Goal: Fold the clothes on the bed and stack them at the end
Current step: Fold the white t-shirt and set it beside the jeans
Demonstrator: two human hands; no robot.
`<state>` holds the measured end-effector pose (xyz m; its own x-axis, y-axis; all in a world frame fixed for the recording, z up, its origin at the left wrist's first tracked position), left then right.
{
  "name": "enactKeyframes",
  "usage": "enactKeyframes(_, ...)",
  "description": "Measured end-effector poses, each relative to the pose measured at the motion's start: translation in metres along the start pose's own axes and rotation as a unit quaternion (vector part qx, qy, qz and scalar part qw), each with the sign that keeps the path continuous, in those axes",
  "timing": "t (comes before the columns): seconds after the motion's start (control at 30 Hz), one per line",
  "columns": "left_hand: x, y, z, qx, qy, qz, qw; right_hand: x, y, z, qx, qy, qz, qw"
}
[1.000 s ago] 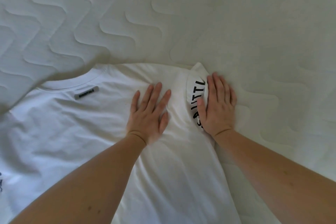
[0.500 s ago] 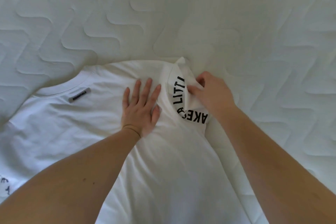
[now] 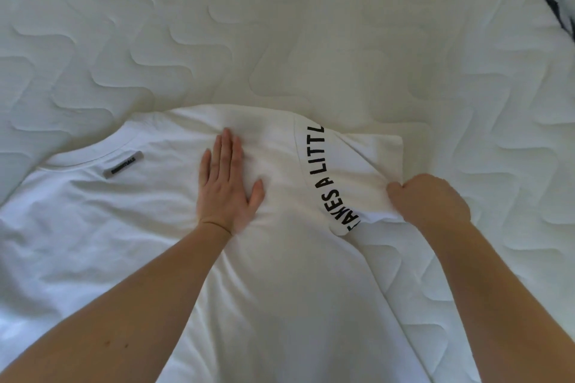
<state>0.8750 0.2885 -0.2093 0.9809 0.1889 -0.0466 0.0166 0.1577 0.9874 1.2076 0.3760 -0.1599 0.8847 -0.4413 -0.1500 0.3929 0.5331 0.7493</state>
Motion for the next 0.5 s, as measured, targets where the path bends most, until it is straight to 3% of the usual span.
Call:
enactKeyframes(0.1, 0.0, -0.001, -0.001, -0.005, -0.006, -0.009, 1.0, -0.022, 0.019, 0.006, 0.056, 0.046, 0.079, 0.994)
enactKeyframes(0.2, 0.002, 0.0, 0.0, -0.007, -0.021, -0.019, 1.0, -0.08, 0.026, 0.014, 0.109, 0.211, -0.023, 0.971)
enactKeyframes(0.27, 0.004, 0.0, 0.0, -0.005, -0.029, -0.024, 0.999, -0.122, 0.012, 0.018, 0.067, 0.318, -0.07, 0.943)
enactKeyframes(0.33, 0.005, -0.001, 0.001, -0.001, -0.031, -0.03, 0.999, -0.16, -0.011, 0.019, 0.025, 0.382, -0.037, 0.923)
enactKeyframes(0.43, 0.004, -0.002, 0.001, 0.004, -0.032, -0.029, 0.999, -0.197, -0.044, 0.01, -0.031, 0.388, -0.021, 0.921)
enactKeyframes(0.5, 0.004, -0.002, 0.0, 0.004, -0.032, -0.025, 0.999, -0.216, -0.048, 0.007, 0.004, 0.398, -0.001, 0.917)
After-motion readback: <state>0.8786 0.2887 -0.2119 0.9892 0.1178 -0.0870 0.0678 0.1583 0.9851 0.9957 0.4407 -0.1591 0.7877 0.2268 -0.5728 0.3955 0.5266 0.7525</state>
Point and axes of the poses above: each hand's wrist, its own z-axis away from the middle knuckle, its own y-axis out of the back of the hand, x = y × z, the point moved 9 cm from there along -z, towards the middle knuckle, and after that the axes turned 14 degrees about -z, right-handed, at the moved point
